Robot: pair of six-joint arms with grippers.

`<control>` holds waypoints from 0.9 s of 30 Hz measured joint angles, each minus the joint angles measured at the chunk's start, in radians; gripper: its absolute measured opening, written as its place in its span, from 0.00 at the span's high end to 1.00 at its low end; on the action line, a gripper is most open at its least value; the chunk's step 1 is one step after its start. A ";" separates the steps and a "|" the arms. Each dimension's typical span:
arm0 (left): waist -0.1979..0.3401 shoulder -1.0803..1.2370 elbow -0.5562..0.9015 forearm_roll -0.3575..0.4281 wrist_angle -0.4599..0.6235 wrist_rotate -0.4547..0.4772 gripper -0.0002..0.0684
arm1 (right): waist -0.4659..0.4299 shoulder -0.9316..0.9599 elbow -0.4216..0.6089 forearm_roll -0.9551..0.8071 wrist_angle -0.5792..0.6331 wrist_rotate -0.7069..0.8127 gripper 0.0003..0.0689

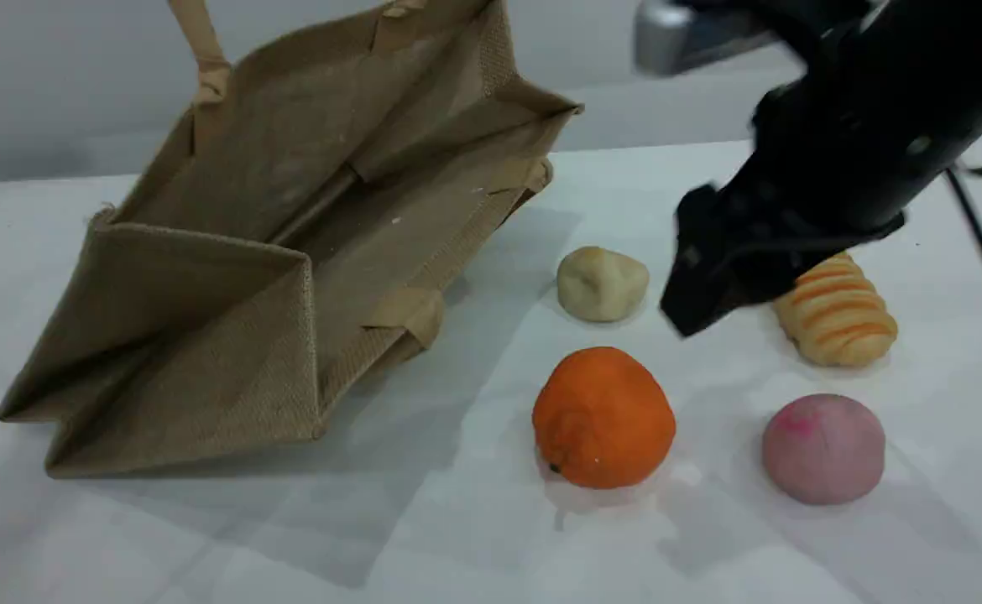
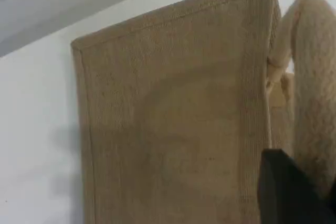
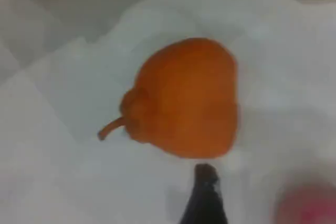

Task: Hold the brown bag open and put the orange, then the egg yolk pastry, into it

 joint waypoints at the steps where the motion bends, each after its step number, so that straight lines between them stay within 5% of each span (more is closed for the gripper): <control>1: 0.000 0.000 0.000 0.000 0.000 0.000 0.88 | 0.012 0.012 0.000 -0.004 -0.014 0.000 0.27; 27: -0.031 0.003 0.000 -0.024 0.000 0.054 0.88 | 0.119 0.259 -0.051 0.076 -0.207 0.000 0.27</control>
